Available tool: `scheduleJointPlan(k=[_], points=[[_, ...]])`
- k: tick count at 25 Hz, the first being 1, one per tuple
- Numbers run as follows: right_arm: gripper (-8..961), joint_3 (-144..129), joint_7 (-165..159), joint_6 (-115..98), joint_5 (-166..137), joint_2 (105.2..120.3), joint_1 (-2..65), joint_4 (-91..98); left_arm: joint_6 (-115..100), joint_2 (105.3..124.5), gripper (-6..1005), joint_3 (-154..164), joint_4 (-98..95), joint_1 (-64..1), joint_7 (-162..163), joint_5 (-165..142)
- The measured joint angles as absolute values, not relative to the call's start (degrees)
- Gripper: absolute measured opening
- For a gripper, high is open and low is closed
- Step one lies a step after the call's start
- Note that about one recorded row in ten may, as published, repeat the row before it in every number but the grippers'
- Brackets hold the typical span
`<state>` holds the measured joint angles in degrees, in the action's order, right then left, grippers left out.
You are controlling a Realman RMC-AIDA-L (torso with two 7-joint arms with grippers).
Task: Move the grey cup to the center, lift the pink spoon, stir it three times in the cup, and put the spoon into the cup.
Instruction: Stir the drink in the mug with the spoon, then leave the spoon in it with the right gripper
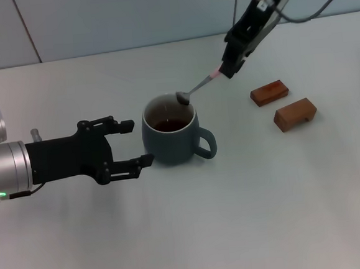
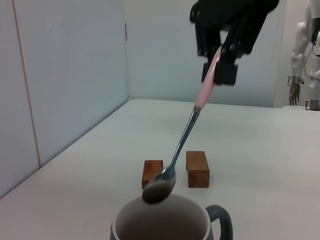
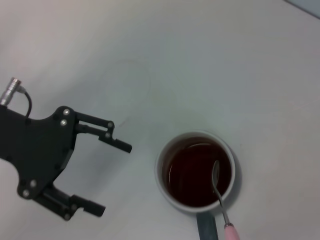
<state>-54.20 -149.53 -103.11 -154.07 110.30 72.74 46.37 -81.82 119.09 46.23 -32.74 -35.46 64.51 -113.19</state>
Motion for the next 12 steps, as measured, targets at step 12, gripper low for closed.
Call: scheduleJointPlan(k=[12], points=[[123, -56.38, -146.13, -92.18, -154.79, 111.36, 75.34, 34.07, -81.88, 119.09, 793, 46.24, -33.18, -35.43, 64.51, -112.75]])
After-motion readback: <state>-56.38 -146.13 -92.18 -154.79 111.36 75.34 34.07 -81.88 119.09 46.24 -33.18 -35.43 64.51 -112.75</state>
